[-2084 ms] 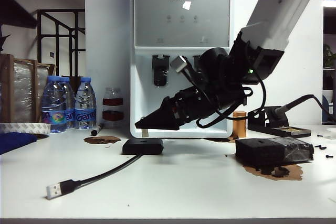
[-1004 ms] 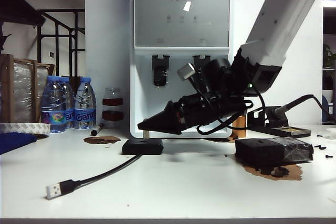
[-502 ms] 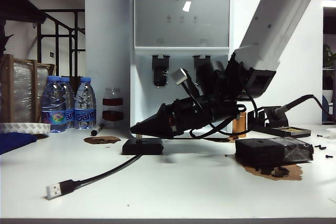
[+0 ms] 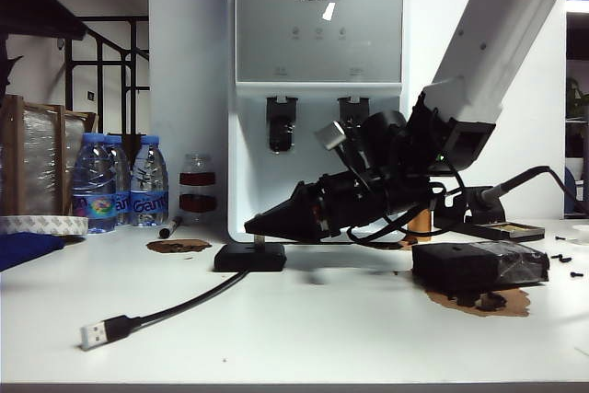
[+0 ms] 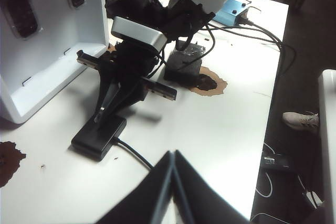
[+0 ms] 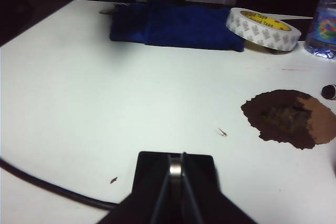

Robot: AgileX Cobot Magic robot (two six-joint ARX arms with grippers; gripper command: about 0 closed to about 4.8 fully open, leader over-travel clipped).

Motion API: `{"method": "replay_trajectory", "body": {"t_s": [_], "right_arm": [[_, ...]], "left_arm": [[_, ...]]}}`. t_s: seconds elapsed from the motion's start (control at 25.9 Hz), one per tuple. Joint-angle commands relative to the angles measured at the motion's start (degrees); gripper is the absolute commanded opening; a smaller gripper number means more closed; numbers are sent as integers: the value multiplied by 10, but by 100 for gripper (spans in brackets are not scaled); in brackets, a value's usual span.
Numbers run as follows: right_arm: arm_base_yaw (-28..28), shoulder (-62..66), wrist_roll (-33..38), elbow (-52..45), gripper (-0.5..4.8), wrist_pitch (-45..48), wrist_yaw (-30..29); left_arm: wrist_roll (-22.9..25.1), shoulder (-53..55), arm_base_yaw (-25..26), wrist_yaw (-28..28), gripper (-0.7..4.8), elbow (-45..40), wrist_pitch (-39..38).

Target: Take the USB flash drive out of the black sponge and insert it into the slot on top of the black USB adpator box.

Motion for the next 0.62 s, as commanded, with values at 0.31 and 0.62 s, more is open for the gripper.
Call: {"method": "replay_trajectory", "body": {"t_s": [0.31,0.62], "right_arm": [[5,3,-8,0,-2,-14,16],[11,8,-12,1,-2,-5,54]], "left_arm": [[3,0,-1,4,-4,0,3],[3,0,-1,4,-4,0,3]]}}
